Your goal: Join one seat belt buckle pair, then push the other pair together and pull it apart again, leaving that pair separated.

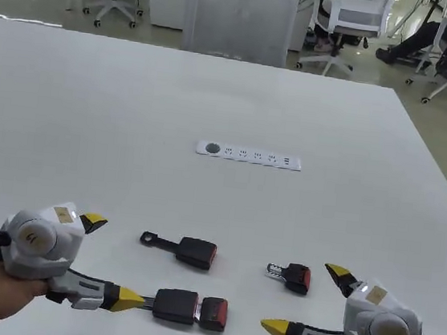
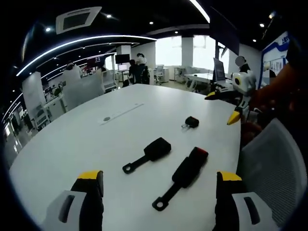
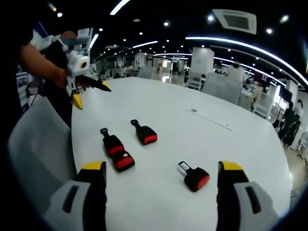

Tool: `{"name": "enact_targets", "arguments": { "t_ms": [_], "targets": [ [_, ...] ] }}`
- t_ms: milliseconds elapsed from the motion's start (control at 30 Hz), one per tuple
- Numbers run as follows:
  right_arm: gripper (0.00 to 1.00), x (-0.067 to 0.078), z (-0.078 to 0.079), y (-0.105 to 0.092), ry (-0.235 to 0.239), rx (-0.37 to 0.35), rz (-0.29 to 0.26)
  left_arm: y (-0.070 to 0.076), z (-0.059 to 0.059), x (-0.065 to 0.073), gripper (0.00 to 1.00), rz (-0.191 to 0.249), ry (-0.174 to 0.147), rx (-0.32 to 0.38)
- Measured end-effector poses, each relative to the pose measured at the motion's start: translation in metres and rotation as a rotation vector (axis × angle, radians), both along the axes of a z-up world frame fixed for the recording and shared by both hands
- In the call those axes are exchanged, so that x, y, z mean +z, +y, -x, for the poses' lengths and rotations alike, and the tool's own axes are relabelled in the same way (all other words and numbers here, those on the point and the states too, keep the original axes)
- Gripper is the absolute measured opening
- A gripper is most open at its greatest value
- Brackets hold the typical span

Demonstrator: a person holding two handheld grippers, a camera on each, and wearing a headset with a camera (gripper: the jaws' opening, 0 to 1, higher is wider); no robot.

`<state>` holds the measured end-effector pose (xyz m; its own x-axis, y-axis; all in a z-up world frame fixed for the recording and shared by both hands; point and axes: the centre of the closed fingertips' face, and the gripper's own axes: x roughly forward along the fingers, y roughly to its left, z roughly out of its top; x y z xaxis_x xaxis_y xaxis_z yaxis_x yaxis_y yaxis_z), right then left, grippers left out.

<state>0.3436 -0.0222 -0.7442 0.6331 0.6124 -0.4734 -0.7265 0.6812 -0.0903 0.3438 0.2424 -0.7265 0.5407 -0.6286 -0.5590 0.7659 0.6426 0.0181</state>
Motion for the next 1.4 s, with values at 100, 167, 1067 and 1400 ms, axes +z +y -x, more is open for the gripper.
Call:
{"name": "enact_targets", "arguments": {
  "t_ms": [100,167,1067,1400],
  "targets": [
    [0.98,-0.002,0.008,0.001,0.011,0.007,0.014,0.011,0.006,0.005,1.0,0.007,-0.011,0.007],
    [0.98,-0.004,0.012,0.001,0.019,0.008,0.007,0.015,0.013,0.009,1.0,0.011,-0.016,0.001],
    [0.98,-0.016,0.032,0.001,0.051,-0.026,0.011,0.032,0.041,-0.009,1.0,0.047,0.032,0.024],
    [0.96,-0.017,0.032,0.006,0.058,-0.023,0.01,0.031,0.042,-0.007,1.0,0.059,0.035,0.027]
  ]
}}
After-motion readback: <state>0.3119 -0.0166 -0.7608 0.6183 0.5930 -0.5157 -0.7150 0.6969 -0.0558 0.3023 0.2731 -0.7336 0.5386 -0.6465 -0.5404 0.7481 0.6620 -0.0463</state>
